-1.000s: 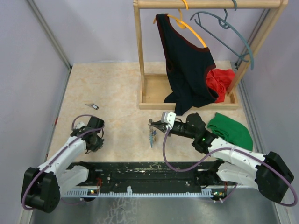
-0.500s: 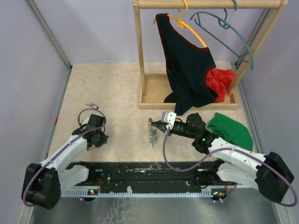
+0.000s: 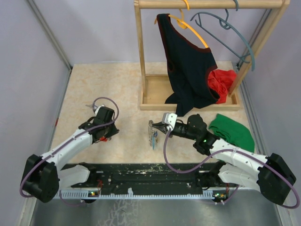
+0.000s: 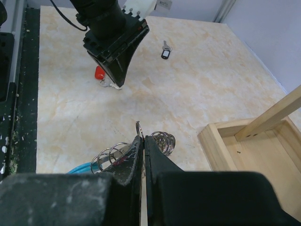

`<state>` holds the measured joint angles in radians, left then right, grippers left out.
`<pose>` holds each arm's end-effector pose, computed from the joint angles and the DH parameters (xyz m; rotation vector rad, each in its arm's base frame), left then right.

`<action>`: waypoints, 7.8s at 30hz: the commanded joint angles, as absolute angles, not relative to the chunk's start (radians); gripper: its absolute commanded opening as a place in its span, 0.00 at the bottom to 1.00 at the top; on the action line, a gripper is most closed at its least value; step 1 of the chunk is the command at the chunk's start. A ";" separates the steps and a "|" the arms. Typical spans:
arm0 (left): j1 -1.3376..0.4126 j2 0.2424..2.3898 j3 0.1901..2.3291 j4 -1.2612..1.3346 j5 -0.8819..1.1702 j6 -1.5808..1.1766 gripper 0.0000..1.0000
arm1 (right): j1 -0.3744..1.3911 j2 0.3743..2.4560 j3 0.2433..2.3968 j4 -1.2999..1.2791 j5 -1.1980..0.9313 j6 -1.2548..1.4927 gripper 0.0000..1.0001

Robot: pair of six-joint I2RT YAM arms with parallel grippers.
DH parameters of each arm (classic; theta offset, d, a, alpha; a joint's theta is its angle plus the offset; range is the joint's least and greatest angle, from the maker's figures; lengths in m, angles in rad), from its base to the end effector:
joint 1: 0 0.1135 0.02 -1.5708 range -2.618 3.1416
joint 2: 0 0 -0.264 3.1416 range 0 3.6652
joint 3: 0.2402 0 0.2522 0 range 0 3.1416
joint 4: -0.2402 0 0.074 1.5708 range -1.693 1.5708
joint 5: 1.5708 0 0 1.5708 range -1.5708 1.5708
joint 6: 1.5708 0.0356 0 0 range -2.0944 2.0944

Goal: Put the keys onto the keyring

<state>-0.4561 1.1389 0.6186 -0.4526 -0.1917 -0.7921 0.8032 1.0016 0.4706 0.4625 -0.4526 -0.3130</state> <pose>0.1944 -0.0878 0.1935 -0.4981 2.4878 -0.2589 0.1451 0.1728 0.2563 -1.1730 1.2100 0.7413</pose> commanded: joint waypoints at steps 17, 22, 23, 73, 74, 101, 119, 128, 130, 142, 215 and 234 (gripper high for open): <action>-0.359 1.108 0.589 -0.550 -0.337 -0.678 0.49 | 0.812 0.989 0.499 0.526 -0.460 -0.319 0.00; -0.322 1.149 0.581 -0.511 -0.299 -0.625 0.47 | 0.812 0.988 0.499 0.525 -0.461 -0.319 0.00; -0.312 1.158 0.577 -0.502 -0.287 -0.617 0.46 | 0.812 0.988 0.499 0.524 -0.460 -0.319 0.00; -0.381 1.013 0.450 -0.157 0.108 -1.025 0.04 | 0.812 1.003 0.517 0.490 -0.468 -0.333 0.00; -0.389 1.025 0.442 -0.145 0.104 -1.046 0.04 | 0.812 1.007 0.518 0.489 -0.467 -0.334 0.00; -0.502 1.202 0.545 0.003 0.030 -0.769 0.43 | 0.812 1.050 0.543 0.444 -0.473 -0.359 0.00; -0.502 1.057 0.433 0.355 0.288 -0.232 0.60 | 0.812 1.079 0.590 0.375 -0.508 -0.363 0.00; -0.513 1.131 0.507 0.017 0.162 -0.402 0.53 | 0.813 1.072 0.595 0.350 -0.496 -0.367 0.00; -0.545 1.160 0.503 -0.008 0.146 -0.442 0.51 | 0.813 1.072 0.600 0.345 -0.500 -0.366 0.00; -0.621 1.331 0.553 -0.049 -0.028 -0.483 0.49 | 0.822 1.046 0.600 0.336 -0.508 -0.357 0.00; -0.568 0.923 0.378 0.641 0.740 0.103 0.56 | 0.836 1.091 0.659 0.291 -0.543 -0.347 0.00; -0.591 1.000 0.437 0.532 0.857 0.180 0.31 | 0.836 1.112 0.658 0.304 -0.564 -0.342 0.00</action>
<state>-0.5831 0.9943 0.4095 0.5369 0.8242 0.1581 0.8249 1.1088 0.6056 0.2619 -0.5415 -0.3462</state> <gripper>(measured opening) 0.332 0.008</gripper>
